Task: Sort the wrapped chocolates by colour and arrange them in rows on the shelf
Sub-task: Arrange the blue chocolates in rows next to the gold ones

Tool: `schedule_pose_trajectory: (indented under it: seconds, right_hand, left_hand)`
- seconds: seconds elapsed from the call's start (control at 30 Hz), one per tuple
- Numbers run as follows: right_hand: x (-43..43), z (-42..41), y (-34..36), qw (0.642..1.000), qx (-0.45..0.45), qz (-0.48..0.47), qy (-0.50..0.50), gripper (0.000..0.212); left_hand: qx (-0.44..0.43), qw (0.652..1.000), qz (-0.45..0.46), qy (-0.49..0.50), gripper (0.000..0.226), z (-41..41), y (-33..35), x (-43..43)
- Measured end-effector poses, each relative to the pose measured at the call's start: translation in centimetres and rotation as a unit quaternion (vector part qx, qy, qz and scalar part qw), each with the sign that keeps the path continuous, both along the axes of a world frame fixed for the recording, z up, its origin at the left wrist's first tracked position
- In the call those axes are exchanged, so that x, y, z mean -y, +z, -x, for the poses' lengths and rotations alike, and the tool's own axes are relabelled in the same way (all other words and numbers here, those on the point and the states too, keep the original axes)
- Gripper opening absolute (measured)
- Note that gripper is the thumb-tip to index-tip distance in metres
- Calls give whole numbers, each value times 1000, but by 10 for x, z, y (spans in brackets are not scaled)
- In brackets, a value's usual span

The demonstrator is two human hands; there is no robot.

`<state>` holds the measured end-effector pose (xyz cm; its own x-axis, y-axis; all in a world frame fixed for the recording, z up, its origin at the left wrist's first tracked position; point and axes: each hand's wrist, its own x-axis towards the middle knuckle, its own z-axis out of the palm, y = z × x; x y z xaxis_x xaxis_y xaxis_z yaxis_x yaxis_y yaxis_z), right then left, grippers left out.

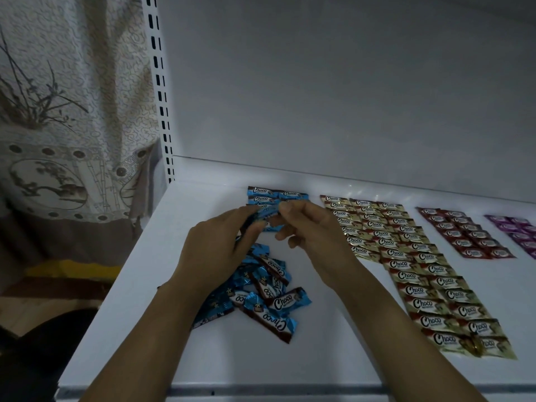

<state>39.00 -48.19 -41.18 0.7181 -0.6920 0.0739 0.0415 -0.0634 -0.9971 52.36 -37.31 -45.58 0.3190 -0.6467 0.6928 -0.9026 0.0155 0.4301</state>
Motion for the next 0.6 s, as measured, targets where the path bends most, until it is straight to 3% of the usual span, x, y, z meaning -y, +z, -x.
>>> schedule_pose_trajectory:
  seconds: [0.17,0.27,0.33,0.4,0.47,0.6]
  right_hand:
    - [-5,-1,2,999,9,36,-3,12]
    - [-2,-1,3,999,36,11,-15,8]
    - [-1,0,3,999,47,-15,-16,10]
    - [-2,-1,2,999,40,-31,2,26]
    - [-5,-1,2,998,32,-42,22,35]
    - [-8,-3,-1,999,29,-22,24,13]
  left_hand:
    - [-121,990,44,-65,45,5,4,-1]
    - [-202,974,57,-82,42,9,10,-3]
    - [-258,960,63,-91,44,10,12,-4]
    - [-303,946,54,-104,50,11,14,-5]
    - [-328,936,31,-125,53,12,14,-5]
    - [-294,944,-1,-150,55,13,11,-4]
